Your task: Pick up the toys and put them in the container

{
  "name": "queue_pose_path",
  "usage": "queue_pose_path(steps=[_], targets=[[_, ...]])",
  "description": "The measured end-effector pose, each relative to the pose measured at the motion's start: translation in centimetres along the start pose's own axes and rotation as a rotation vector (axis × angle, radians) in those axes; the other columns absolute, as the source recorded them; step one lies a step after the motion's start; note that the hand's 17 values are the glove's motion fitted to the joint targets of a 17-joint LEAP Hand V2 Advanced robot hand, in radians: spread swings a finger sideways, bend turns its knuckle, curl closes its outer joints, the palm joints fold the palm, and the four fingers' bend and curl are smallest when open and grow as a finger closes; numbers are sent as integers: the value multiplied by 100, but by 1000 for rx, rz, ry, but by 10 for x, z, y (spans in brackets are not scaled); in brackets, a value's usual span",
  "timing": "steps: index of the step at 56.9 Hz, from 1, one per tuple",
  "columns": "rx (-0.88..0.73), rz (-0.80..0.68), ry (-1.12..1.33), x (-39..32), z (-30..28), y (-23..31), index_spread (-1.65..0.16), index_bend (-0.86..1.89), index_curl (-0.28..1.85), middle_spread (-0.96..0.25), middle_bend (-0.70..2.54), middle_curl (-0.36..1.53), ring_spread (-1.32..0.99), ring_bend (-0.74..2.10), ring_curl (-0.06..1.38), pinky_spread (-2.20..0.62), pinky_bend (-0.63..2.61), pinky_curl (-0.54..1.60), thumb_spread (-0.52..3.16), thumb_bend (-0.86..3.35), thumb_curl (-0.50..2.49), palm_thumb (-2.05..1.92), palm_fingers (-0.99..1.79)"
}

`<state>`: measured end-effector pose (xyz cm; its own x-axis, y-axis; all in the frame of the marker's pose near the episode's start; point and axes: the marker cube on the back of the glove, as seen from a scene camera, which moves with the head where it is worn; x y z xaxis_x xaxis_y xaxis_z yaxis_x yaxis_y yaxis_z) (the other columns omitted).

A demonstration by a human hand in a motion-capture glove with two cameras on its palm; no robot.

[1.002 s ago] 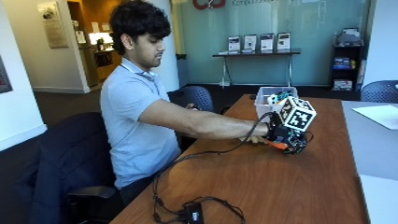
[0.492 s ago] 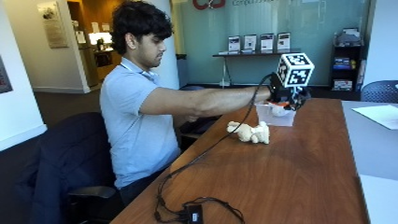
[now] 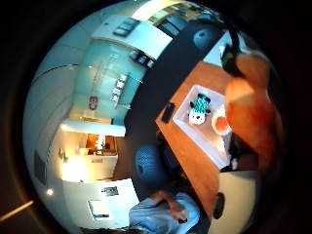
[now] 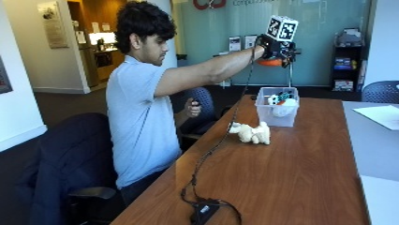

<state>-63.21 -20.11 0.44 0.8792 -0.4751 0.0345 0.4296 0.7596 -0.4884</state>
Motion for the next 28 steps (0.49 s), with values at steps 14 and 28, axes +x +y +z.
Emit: queue_pose_path(steps=[14, 28], targets=[[-100, -42, -9, 26, 38, 19, -29, 15, 18, 3, 12, 34, -4, 36, 28, -8, 127, 41, 144, -1, 36, 8, -19], [-343, 36, 72, 118, 96, 115, -29, 14, 20, 4, 14, 29, 1, 36, 28, 2, 119, 36, 145, -1, 33, 0, -14]])
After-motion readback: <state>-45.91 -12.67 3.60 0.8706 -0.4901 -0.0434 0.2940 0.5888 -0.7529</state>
